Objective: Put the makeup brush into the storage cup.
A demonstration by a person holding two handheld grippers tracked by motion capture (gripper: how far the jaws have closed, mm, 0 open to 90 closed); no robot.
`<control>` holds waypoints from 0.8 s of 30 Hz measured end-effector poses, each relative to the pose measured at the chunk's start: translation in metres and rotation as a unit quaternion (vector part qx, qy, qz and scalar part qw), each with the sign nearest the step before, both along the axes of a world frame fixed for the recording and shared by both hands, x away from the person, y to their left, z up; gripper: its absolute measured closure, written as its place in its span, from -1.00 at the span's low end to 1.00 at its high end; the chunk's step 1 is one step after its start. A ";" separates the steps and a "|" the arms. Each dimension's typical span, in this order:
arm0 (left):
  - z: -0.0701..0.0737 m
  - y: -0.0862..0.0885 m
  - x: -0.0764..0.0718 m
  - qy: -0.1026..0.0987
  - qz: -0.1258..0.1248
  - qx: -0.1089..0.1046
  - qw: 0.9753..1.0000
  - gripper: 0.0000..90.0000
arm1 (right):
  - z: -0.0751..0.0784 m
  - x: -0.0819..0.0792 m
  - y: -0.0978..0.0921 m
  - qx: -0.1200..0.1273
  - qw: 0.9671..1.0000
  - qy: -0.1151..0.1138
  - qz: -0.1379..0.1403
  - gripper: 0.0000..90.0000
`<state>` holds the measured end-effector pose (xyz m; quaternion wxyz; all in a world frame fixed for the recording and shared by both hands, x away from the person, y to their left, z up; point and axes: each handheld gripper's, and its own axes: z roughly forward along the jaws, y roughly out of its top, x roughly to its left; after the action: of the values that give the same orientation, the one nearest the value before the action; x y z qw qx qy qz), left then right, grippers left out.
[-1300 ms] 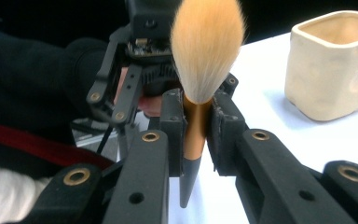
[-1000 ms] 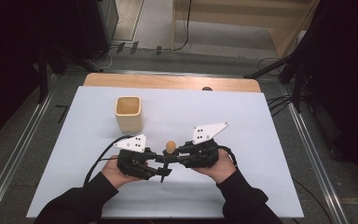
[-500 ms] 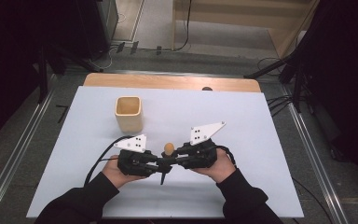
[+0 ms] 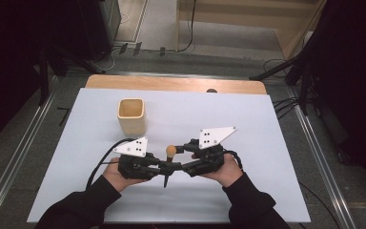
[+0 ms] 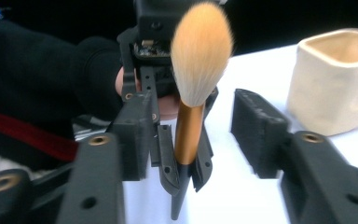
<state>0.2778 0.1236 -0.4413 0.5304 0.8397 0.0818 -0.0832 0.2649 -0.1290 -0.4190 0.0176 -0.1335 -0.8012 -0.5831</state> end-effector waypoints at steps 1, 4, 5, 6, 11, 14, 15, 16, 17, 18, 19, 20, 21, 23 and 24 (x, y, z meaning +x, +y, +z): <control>0.000 0.002 0.002 0.002 0.005 0.001 1.000 0.76 | 0.000 0.000 -0.003 0.005 1.000 -0.003 -0.007 -0.03; 0.001 0.003 0.003 0.004 0.009 -0.002 1.000 0.76 | -0.001 0.001 -0.006 0.006 1.000 -0.005 -0.015 -0.13; 0.002 0.005 0.003 -0.004 0.013 -0.003 1.000 0.76 | -0.001 0.001 -0.007 0.008 1.000 -0.009 -0.019 -0.20; 0.002 0.005 0.003 -0.004 0.013 -0.003 1.000 0.76 | -0.001 0.001 -0.007 0.008 1.000 -0.009 -0.019 -0.20; 0.003 0.010 0.006 -0.004 0.024 -0.002 1.000 0.76 | -0.006 -0.003 -0.015 0.023 0.999 -0.015 -0.030 -0.40; 0.003 0.013 0.007 -0.004 0.026 -0.002 1.000 0.76 | -0.008 -0.004 -0.017 0.021 0.999 -0.013 -0.033 -0.43; 0.004 0.015 0.007 -0.005 0.033 -0.003 0.999 0.76 | -0.010 -0.006 -0.018 0.014 0.999 -0.016 -0.042 -0.47; 0.004 0.015 0.007 -0.005 0.033 -0.003 0.999 0.76 | -0.010 -0.006 -0.018 0.014 0.999 -0.016 -0.042 -0.47; 0.004 0.016 0.008 -0.006 0.036 -0.003 0.999 0.76 | -0.013 -0.007 -0.019 0.008 0.999 -0.021 -0.050 -0.48; 0.005 0.017 0.008 -0.007 0.039 -0.003 0.999 0.76 | -0.013 -0.007 -0.019 0.008 0.999 -0.021 -0.050 -0.48; 0.005 0.019 0.009 -0.007 0.040 -0.004 0.999 0.76 | -0.017 -0.009 -0.020 0.001 0.998 -0.025 -0.056 -0.49; 0.006 0.020 0.009 -0.009 0.042 -0.006 0.999 0.76 | -0.017 -0.009 -0.020 0.001 0.998 -0.025 -0.056 -0.49; 0.007 0.023 0.009 -0.010 0.047 -0.008 0.999 0.76 | -0.020 -0.010 -0.021 -0.005 0.997 -0.032 -0.066 -0.51; 0.009 0.027 0.008 -0.012 0.047 -0.014 0.999 0.76 | -0.023 -0.011 -0.023 -0.009 0.997 -0.037 -0.073 -0.51; 0.009 0.027 0.008 -0.012 0.047 -0.014 0.999 0.76 | -0.023 -0.011 -0.023 -0.009 0.997 -0.037 -0.073 -0.51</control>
<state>0.2858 0.1504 -0.4325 0.5464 0.8283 0.1136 -0.0497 0.2535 -0.1516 -0.4424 -0.0561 -0.1702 -0.7948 -0.5798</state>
